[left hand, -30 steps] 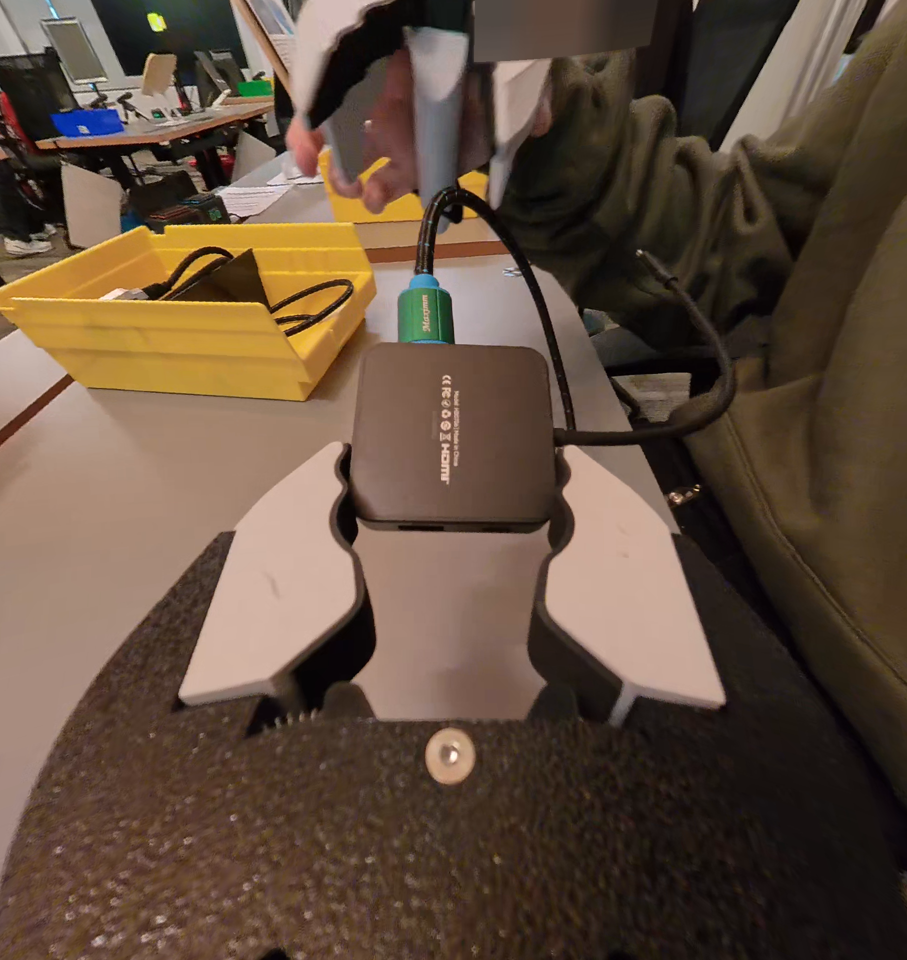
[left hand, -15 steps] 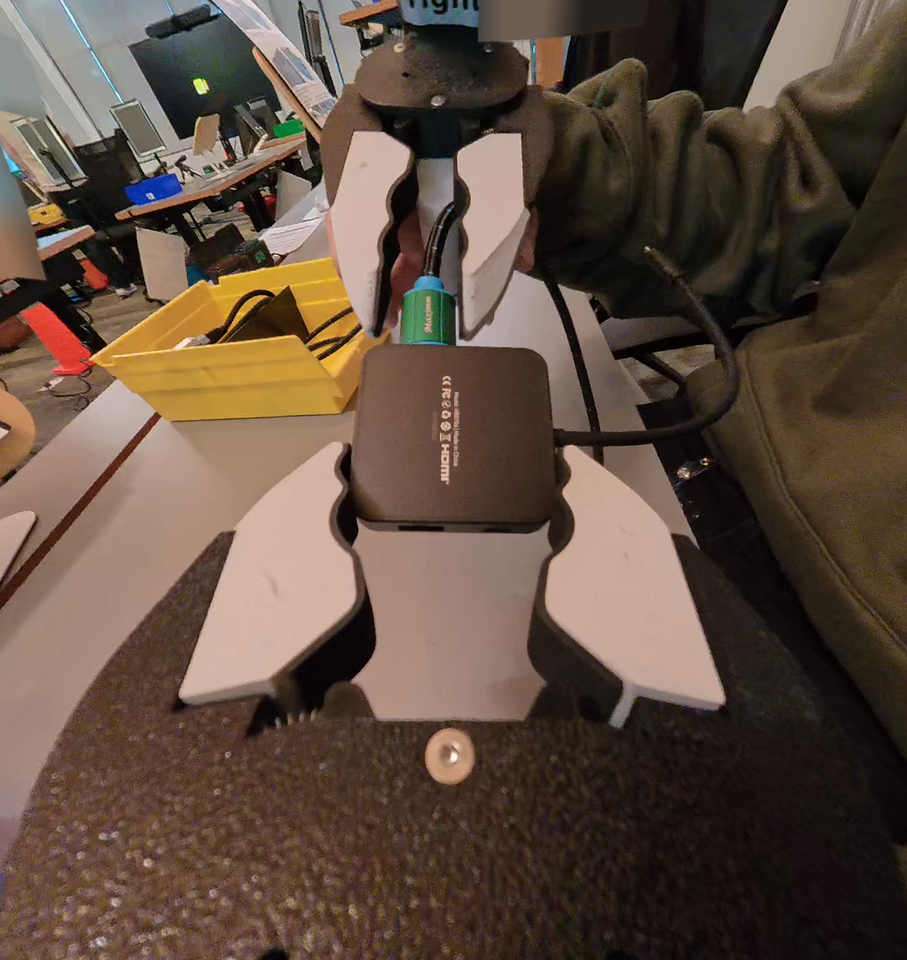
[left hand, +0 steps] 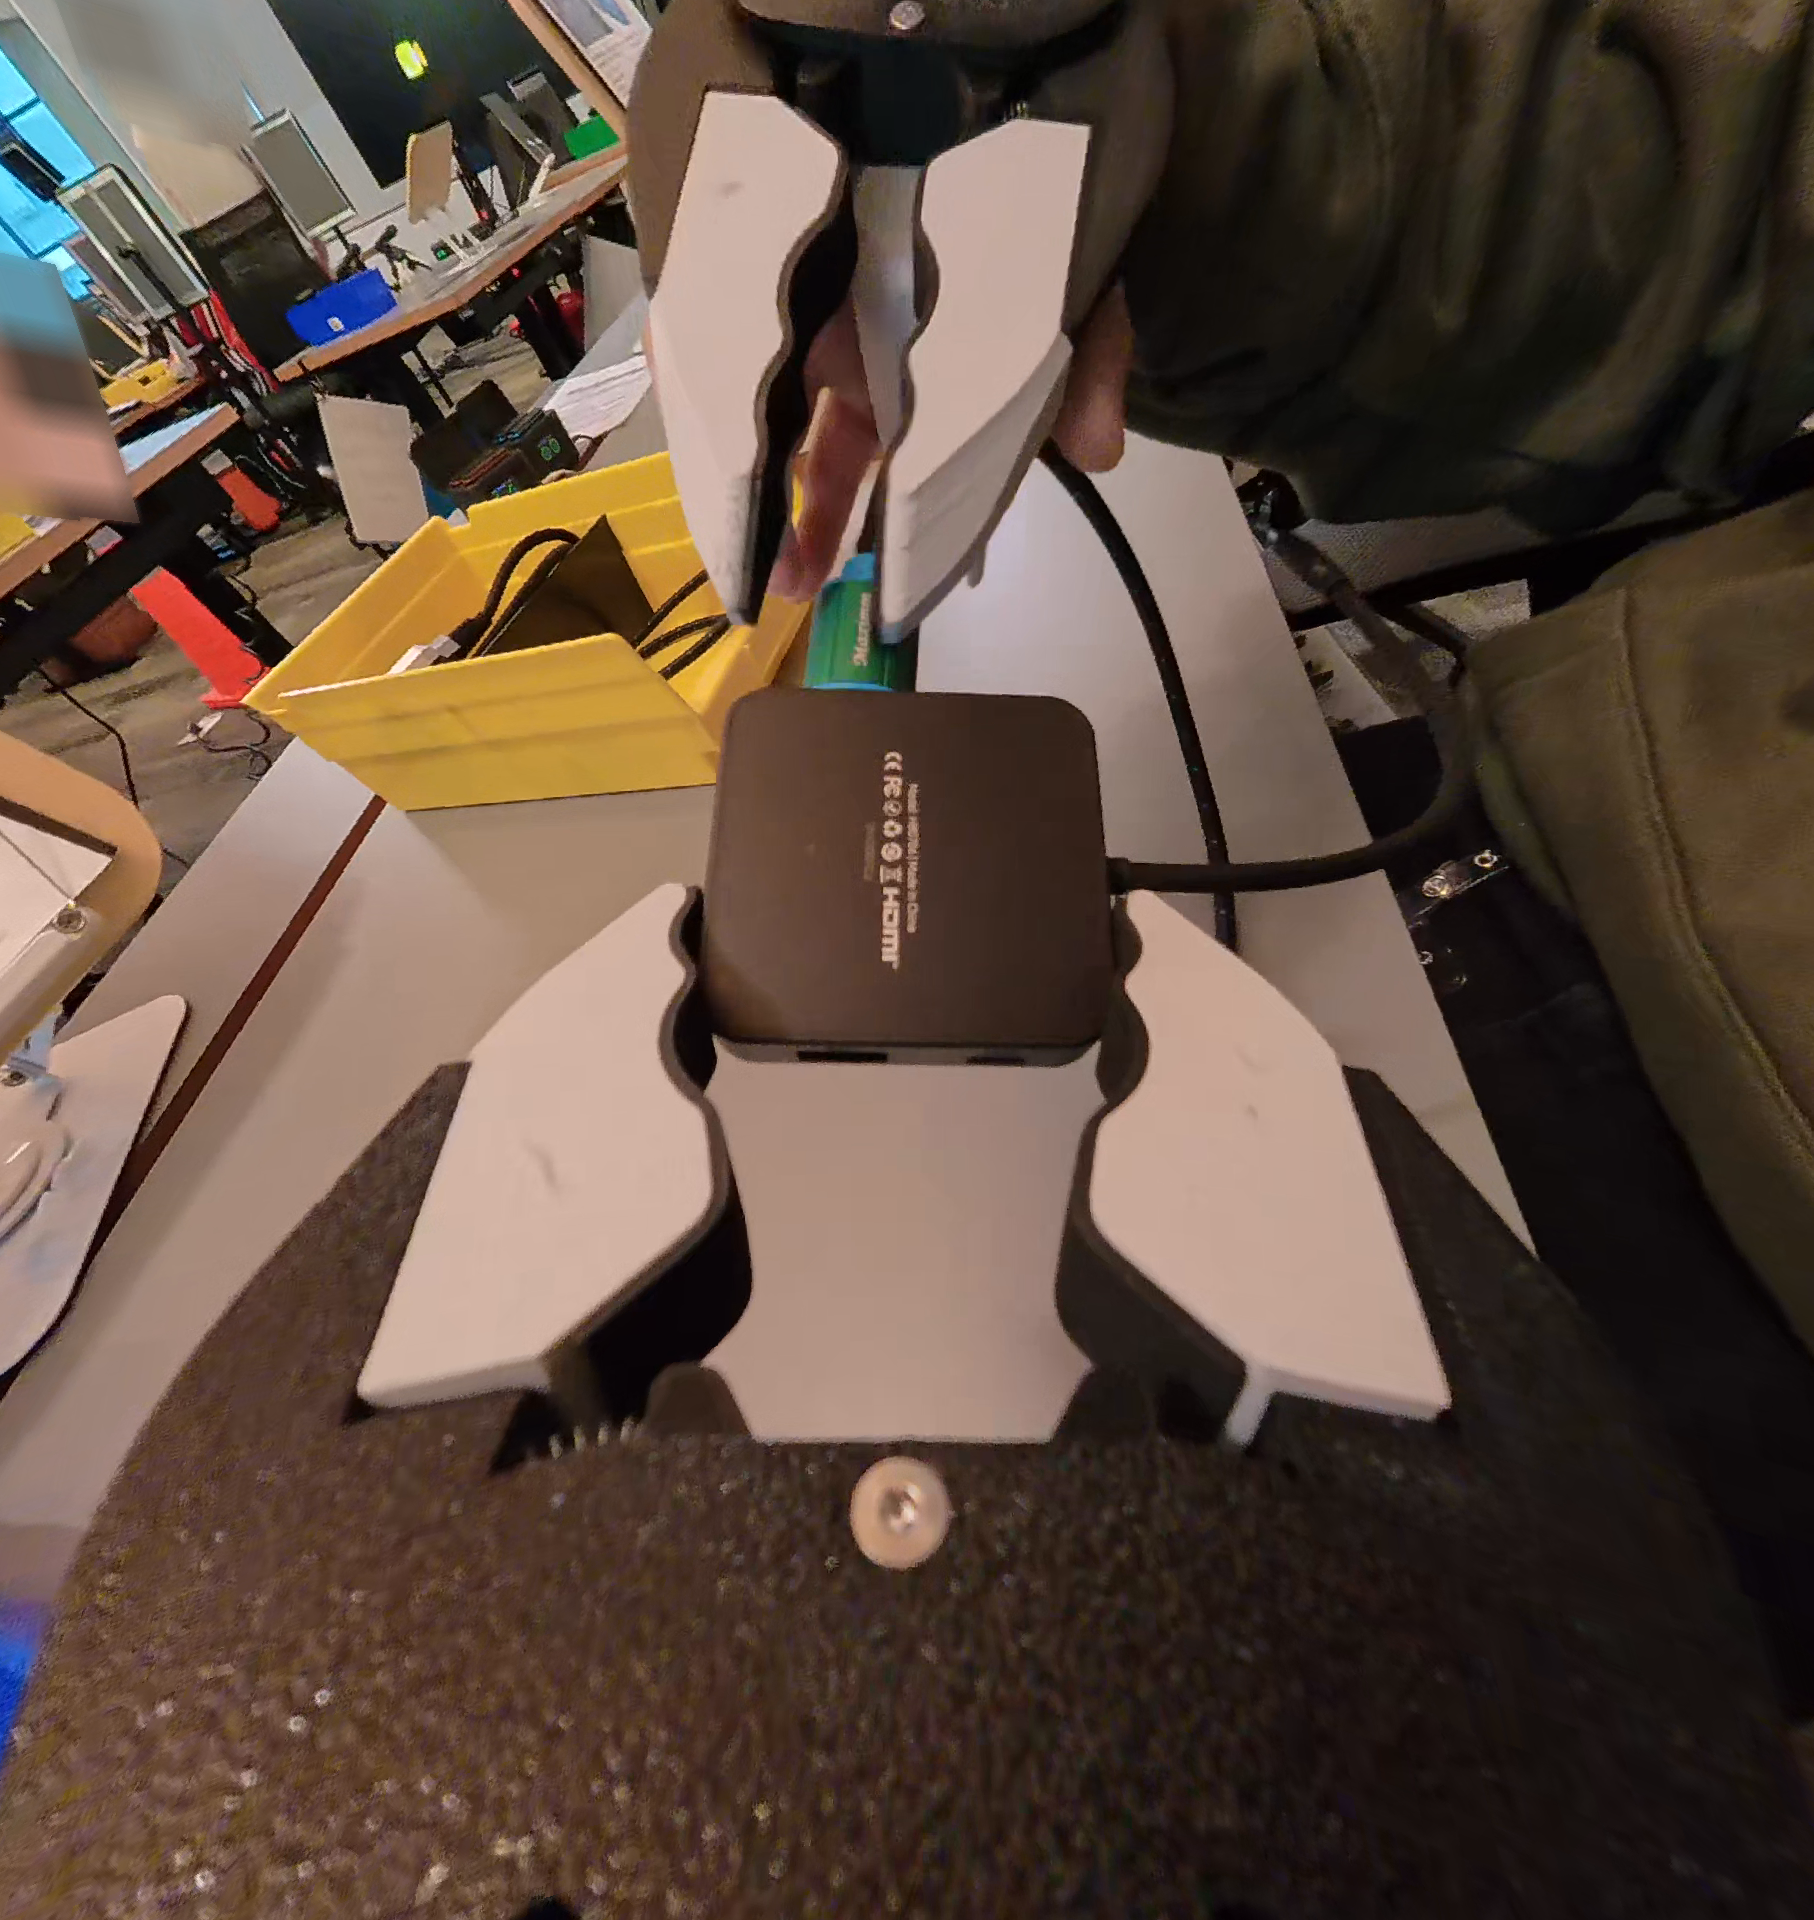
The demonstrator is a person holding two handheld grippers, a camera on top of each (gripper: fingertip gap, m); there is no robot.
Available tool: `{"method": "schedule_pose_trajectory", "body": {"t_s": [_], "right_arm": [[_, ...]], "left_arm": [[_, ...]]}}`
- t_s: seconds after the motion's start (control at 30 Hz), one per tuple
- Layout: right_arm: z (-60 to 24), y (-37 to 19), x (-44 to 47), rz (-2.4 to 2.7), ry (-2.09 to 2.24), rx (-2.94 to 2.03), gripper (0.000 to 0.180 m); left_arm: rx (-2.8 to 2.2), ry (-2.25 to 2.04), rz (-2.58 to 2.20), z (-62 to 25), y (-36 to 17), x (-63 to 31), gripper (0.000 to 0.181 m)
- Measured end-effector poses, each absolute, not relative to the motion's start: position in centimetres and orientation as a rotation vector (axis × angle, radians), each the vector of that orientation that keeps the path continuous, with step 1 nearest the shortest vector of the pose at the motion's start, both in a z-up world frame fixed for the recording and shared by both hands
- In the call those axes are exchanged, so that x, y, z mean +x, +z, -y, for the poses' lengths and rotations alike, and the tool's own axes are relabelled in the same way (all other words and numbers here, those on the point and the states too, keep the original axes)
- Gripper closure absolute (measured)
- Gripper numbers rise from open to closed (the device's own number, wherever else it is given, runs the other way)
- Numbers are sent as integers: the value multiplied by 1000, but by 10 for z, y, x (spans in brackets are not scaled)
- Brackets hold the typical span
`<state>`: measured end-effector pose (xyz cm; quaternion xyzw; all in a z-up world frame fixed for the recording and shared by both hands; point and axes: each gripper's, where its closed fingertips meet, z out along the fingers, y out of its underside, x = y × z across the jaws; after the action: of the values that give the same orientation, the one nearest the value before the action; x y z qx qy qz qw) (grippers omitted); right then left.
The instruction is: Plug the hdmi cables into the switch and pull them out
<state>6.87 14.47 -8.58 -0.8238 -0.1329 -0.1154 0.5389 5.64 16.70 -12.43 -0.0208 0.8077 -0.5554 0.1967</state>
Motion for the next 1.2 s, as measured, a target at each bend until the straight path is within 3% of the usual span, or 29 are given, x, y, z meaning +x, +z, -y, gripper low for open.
{"method": "schedule_pose_trajectory", "body": {"t_s": [0.07,0.17,0.37,1.2], "right_arm": [[-141,-90,70,311,-244,-1986,145],[-140,-98,65,350,-210,-2014,140],[-146,-102,64,385,-231,-1985,158],[-132,-106,59,495,-174,-2066,158]], "left_arm": [[-60,-1584,-2249,-169,-122,56,109],[-61,-1604,-2243,-170,-122,56,109],[-48,-1609,-2259,-166,-126,56,109],[14,-1601,-2263,-158,-124,51,109]]}}
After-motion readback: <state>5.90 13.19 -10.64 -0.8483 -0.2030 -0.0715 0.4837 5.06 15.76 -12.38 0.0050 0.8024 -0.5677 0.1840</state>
